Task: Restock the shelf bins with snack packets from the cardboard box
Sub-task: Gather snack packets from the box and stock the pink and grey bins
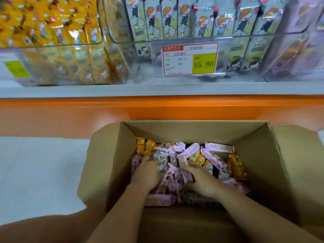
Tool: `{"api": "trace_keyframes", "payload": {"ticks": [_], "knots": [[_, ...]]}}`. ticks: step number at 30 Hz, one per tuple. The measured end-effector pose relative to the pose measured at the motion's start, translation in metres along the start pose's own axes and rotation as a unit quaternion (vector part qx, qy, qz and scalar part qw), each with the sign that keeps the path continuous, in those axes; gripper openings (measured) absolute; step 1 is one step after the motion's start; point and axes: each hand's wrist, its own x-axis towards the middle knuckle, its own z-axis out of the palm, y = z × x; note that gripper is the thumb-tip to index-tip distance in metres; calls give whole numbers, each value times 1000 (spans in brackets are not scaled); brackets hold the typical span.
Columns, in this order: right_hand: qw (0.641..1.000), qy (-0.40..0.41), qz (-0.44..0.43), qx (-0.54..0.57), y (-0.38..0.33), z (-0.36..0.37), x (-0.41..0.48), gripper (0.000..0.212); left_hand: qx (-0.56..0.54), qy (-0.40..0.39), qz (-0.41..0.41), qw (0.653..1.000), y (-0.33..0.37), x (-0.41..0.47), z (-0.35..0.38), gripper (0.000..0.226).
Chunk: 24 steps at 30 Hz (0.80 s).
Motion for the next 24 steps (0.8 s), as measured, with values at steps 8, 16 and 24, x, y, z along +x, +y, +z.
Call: {"api": "trace_keyframes", "payload": {"ticks": [8, 16, 24], "knots": [[999, -48, 3, 8, 5, 9, 10, 62, 123, -36, -14, 992, 25, -1, 14, 51], [991, 78, 15, 106, 1, -19, -9, 23, -73, 12, 13, 997, 29, -7, -5, 23], [966, 126, -29, 225, -55, -85, -68, 22, -359, 35, 68, 930, 54, -44, -80, 28]]}}
